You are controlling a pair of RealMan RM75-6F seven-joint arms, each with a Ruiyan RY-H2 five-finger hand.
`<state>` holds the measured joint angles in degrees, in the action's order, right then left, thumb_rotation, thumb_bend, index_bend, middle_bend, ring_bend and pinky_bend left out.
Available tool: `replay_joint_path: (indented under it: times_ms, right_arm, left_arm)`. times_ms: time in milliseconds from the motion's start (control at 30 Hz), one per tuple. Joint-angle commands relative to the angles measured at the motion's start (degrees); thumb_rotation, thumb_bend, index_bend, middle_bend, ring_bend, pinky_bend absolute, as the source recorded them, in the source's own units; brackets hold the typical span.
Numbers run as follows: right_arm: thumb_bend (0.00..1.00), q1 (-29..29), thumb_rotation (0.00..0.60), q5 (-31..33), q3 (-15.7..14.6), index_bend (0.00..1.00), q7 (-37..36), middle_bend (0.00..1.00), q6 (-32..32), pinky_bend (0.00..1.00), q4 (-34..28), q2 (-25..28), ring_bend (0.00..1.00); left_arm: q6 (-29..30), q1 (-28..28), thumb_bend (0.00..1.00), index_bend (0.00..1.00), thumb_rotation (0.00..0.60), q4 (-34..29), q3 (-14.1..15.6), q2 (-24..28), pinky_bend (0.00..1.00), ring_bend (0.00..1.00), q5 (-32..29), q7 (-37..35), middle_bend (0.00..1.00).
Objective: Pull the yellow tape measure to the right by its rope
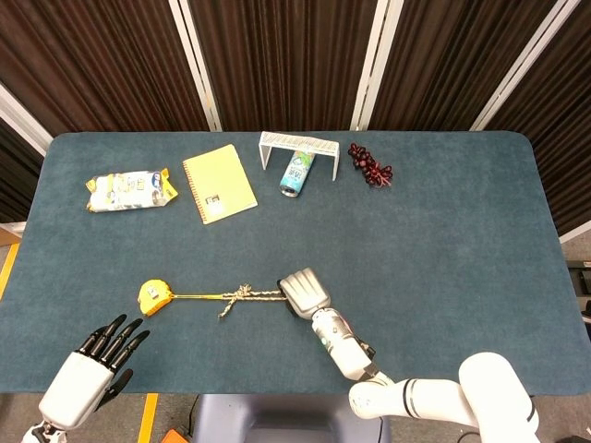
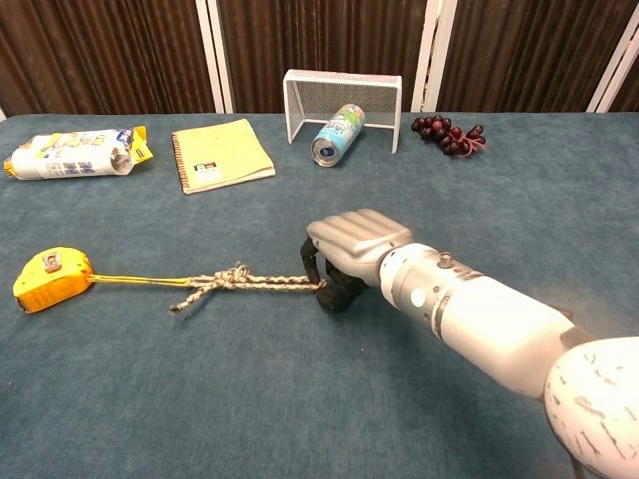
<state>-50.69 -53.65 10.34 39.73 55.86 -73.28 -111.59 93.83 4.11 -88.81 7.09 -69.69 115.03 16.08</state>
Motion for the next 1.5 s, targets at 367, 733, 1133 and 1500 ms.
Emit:
replay_joint_path:
  times_ms: [367,733,1133,1500]
  right_arm:
    - [0.51,7.5,0.6,-8.3,-3.1,0.94,-6.5,1.0,7.5,1.0,-9.6,12.9,0.97]
    - [0.51,19.8,0.6,-24.7,-11.3,0.94,-24.4,1.0,19.3,1.0,-12.7,32.2,0.97]
    - [0.51,31.9,0.6,-28.6,-13.5,0.94,-38.5,1.0,30.5,1.0,-2.8,40.6,0.97]
    - [0.51,36.3,0.6,-23.9,-8.5,0.94,-50.1,1.0,29.6,1.0,10.4,38.5,0.97]
  left_arm:
    - [-1.4,0.2,0.37,0.14,0.6,0.1,0.3,-0.6,0.29,0.07,0.4,1.9,0.11]
    - [-3.1,0.4,0.37,0.15,0.6,-0.5,0.3,-1.2,0.29,0.07,-0.6,3.1,0.11]
    - [-4.6,0.5,0.37,0.15,0.6,-0.7,0.3,-2.0,0.29,0.07,-1.2,4.9,0.12]
    - [-5.4,0.7,0.37,0.15,0.6,-0.9,0.3,-2.3,0.29,0.07,-1.8,5.7,0.12]
